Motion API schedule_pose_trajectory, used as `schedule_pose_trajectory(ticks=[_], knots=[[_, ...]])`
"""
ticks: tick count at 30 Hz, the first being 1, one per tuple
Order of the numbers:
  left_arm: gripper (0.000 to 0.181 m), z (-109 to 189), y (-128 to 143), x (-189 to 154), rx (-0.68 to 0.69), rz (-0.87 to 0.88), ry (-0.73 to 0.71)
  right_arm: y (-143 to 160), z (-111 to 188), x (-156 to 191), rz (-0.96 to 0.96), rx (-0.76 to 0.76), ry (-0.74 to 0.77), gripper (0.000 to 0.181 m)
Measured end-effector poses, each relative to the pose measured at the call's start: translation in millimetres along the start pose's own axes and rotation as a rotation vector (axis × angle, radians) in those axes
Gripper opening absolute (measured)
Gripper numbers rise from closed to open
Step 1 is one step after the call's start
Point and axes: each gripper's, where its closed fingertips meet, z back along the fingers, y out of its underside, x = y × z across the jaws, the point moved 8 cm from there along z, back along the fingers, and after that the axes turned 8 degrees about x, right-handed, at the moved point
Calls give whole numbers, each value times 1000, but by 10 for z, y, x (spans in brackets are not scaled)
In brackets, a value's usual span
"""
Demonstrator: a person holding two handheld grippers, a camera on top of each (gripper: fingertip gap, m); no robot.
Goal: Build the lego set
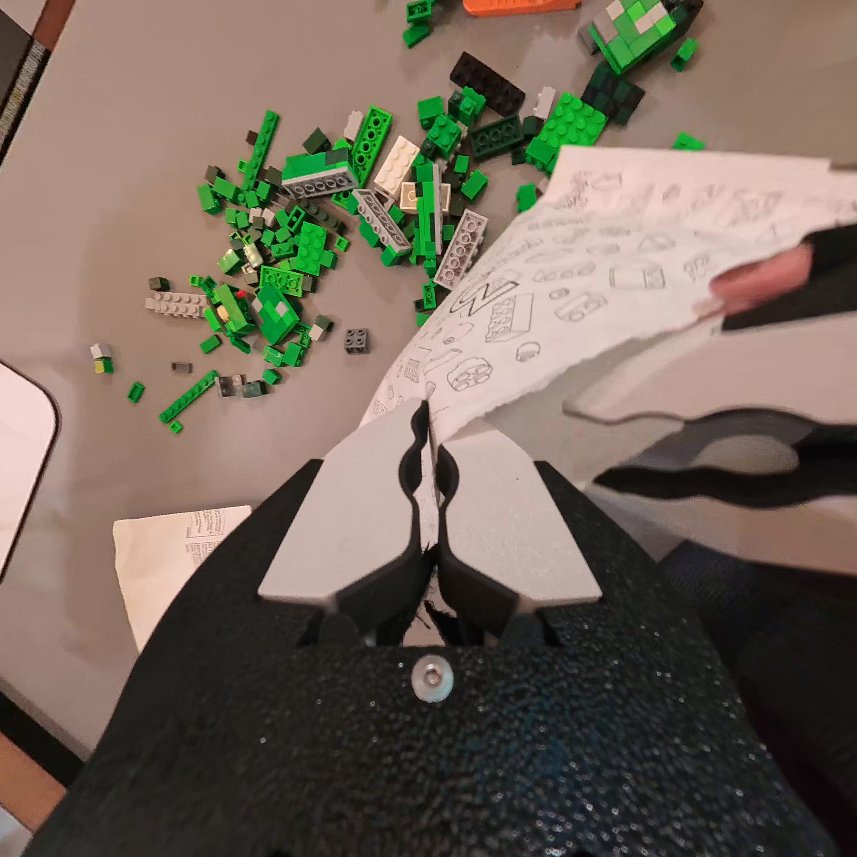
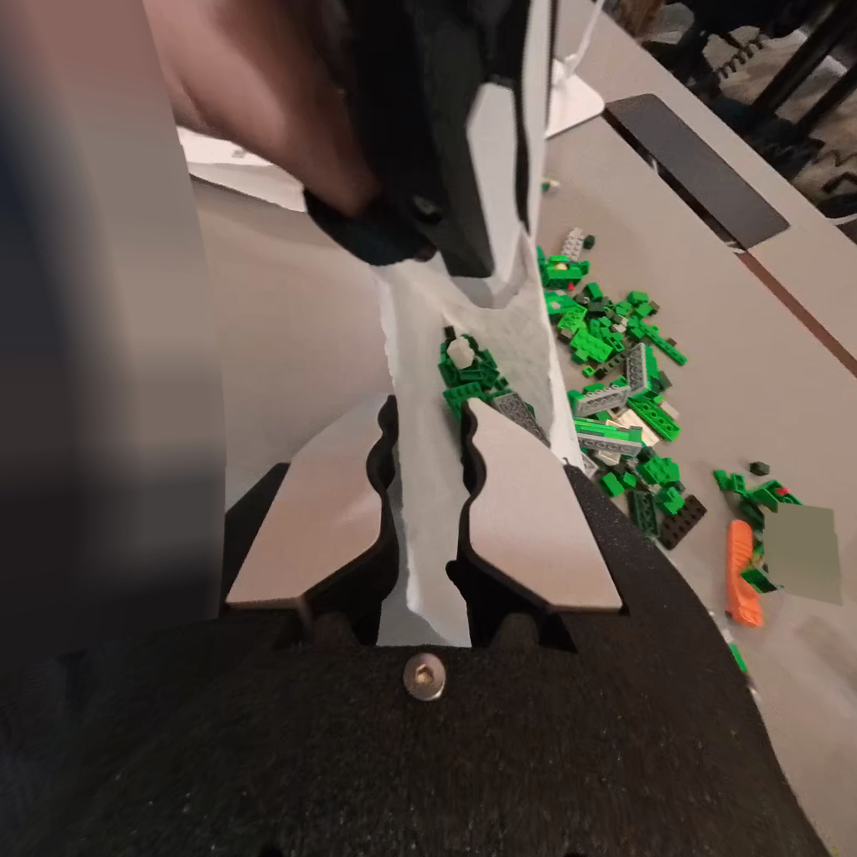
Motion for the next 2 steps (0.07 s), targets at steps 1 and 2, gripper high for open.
schedule_pose_trajectory(ticks=[1,2], knots=[[0,-10,7,-11,0,-5,12,16,11,-47,-9,-19,6,25],[0,-17,13,-22,-2,-11,19,26,19,-78,-25,-41,-11,25]])
